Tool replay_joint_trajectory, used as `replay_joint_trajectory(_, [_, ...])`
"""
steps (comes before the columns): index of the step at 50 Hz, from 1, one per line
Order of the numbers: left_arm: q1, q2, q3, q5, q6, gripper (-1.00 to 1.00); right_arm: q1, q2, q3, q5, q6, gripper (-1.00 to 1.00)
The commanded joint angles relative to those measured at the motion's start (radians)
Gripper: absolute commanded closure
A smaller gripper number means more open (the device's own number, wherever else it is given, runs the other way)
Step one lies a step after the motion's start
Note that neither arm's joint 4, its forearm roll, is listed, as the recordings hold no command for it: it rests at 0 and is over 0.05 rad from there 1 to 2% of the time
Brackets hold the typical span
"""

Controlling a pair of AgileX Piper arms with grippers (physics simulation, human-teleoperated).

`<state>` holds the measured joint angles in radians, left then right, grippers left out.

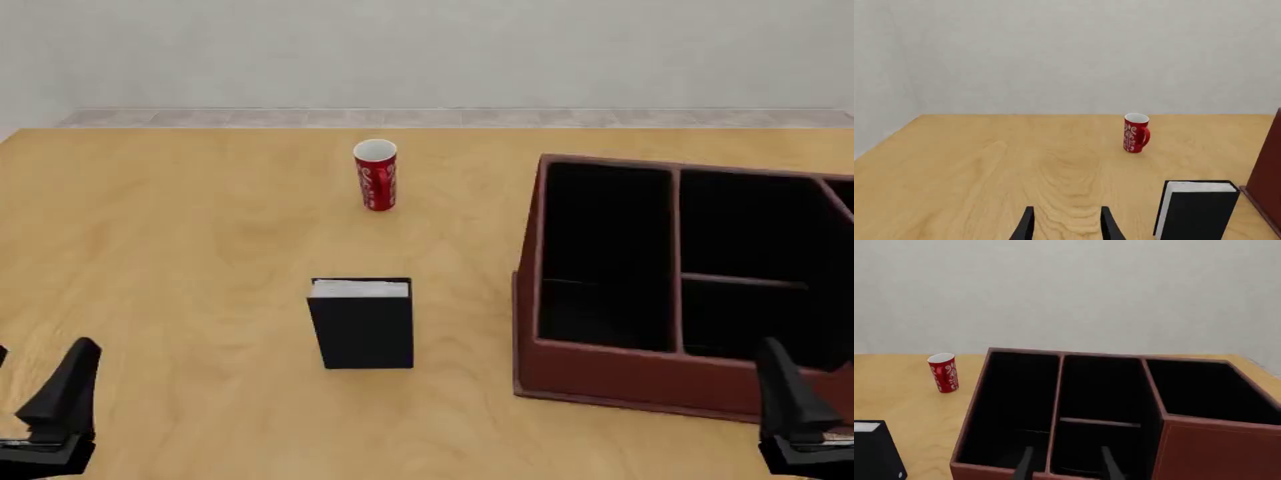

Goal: Pick up the book and place it in the left compartment of the caddy.

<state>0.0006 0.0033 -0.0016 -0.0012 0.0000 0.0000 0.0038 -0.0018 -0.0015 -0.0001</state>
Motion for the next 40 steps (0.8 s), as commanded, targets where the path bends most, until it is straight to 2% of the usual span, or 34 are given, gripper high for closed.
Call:
replay_joint_trajectory(1, [-0.001,0.004,-0.002,-0.001,0.0,-1.0,0.0,0.005,-0.003,-0.001,0.0,-1.0])
replay_joint_trajectory(25, [0.001,0.008,-0.004,0.001,-0.003,-1.0,0.0,0.006,-0.003,-0.003,0.005,-1.0])
replay_joint_trajectory(26, [0.001,0.007,-0.004,0.002,-0.003,-1.0,0.029,0.005,-0.003,-0.005,0.019,-1.0])
replay_joint_trajectory(28, [0.001,0.005,-0.005,0.004,-0.002,-1.0,0.023,-0.001,-0.024,-0.028,0.017,-1.0])
replay_joint_trajectory(29, [0.001,0.004,-0.006,0.005,-0.001,-1.0,0.05,0.008,-0.04,-0.001,0.0,-1.0])
replay_joint_trajectory(30, [0.0,0.002,-0.006,0.005,0.001,-1.0,0.06,0.016,-0.056,0.008,0.008,-1.0])
replay_joint_trajectory(34, [0.0,0.004,-0.006,0.005,-0.001,-1.0,0.151,0.154,-0.118,-0.031,-0.041,-1.0])
replay_joint_trajectory(35, [0.001,0.005,-0.007,0.005,-0.001,-1.0,0.193,0.225,-0.13,-0.058,-0.077,-1.0])
replay_joint_trajectory(38, [0.0,0.003,-0.007,0.006,0.001,-1.0,0.211,0.272,-0.184,-0.048,-0.068,-1.0])
replay_joint_trajectory(40, [0.0,0.002,-0.008,0.006,0.001,-1.0,0.241,0.308,-0.217,-0.043,-0.111,-1.0])
